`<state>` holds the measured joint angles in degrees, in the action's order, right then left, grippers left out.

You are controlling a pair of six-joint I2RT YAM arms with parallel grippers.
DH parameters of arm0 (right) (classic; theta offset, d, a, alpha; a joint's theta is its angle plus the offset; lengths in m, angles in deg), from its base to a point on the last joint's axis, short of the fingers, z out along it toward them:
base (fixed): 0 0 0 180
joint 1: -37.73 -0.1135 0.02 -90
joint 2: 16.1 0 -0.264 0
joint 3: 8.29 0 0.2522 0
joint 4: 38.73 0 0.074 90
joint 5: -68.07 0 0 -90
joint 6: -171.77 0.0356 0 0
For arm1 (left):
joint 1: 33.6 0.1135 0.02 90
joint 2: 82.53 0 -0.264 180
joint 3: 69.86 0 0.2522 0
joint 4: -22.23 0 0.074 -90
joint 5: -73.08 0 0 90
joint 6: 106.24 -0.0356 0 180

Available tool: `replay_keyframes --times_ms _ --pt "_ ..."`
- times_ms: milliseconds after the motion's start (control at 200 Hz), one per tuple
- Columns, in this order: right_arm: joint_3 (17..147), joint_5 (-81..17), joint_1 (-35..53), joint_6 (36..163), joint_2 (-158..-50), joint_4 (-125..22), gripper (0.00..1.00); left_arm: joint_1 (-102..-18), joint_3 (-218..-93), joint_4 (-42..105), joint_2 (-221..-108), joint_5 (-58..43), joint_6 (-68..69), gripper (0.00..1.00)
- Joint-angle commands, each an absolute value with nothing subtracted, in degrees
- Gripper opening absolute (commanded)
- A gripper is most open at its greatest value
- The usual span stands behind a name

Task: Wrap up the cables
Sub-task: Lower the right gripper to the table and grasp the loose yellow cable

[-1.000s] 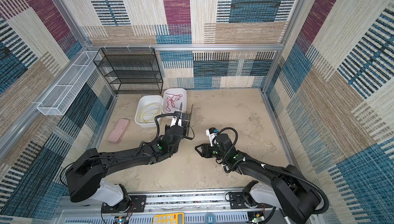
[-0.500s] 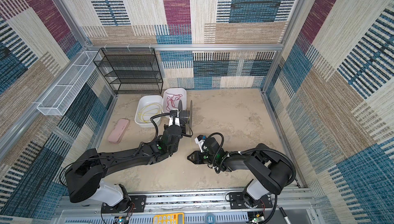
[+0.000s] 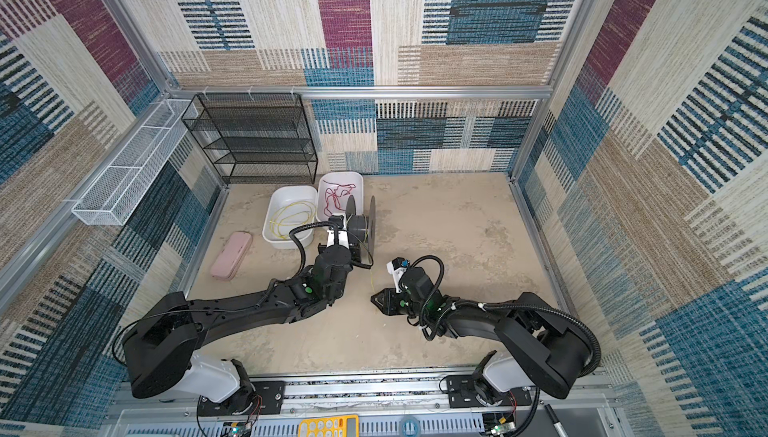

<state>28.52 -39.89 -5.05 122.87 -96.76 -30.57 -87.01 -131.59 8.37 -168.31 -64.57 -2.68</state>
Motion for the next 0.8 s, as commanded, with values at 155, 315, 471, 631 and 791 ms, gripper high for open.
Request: replay_keyframes --times_ms 155,315,471,631,791 --pt "29.00 -40.38 -5.15 122.60 -98.30 -29.29 0.15 -87.03 -131.52 2.94 -167.18 -64.77 -1.13 0.00" --pt "28.83 -41.02 -5.10 122.55 -96.73 -29.91 0.01 -86.97 -131.77 1.77 -167.67 -64.55 -2.02 0.00" --pt "28.50 -42.26 -5.41 121.73 -93.29 -33.66 0.00 -86.45 -133.40 -2.53 -169.24 -64.99 -6.10 0.00" --pt "29.01 -39.61 -7.67 120.32 -83.24 -42.94 0.00 -82.91 -136.95 -0.05 -172.14 -63.46 -5.96 0.00" --pt "31.78 -37.96 -8.14 119.31 -71.78 -52.71 0.00 -81.49 -138.88 -6.16 -176.91 -64.20 -13.47 0.00"
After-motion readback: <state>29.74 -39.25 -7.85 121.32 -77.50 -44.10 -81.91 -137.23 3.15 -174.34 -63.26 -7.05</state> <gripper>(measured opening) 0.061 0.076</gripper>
